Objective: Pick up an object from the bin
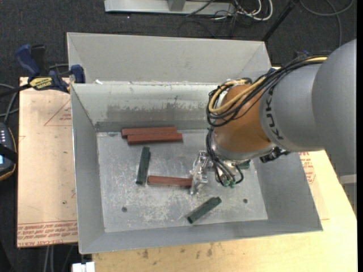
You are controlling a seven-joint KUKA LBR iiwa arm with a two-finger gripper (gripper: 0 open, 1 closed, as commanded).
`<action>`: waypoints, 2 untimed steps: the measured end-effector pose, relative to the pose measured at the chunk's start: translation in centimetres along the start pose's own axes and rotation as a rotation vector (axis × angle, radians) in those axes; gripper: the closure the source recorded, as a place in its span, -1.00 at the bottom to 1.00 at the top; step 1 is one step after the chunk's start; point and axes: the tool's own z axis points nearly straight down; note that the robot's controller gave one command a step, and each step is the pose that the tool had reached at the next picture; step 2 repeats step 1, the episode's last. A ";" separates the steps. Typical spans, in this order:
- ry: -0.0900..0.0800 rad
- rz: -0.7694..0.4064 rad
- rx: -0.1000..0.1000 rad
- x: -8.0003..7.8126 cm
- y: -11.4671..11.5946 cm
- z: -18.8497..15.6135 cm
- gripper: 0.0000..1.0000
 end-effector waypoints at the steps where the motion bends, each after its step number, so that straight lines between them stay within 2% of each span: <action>1: 0.007 0.012 -0.002 -0.5 0.1 -13.9 1.00; 2: 0.007 0.012 -0.002 -0.5 0.1 -13.9 1.00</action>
Offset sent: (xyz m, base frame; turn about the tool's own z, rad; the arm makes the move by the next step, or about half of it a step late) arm 0.0000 0.0000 0.0000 0.0000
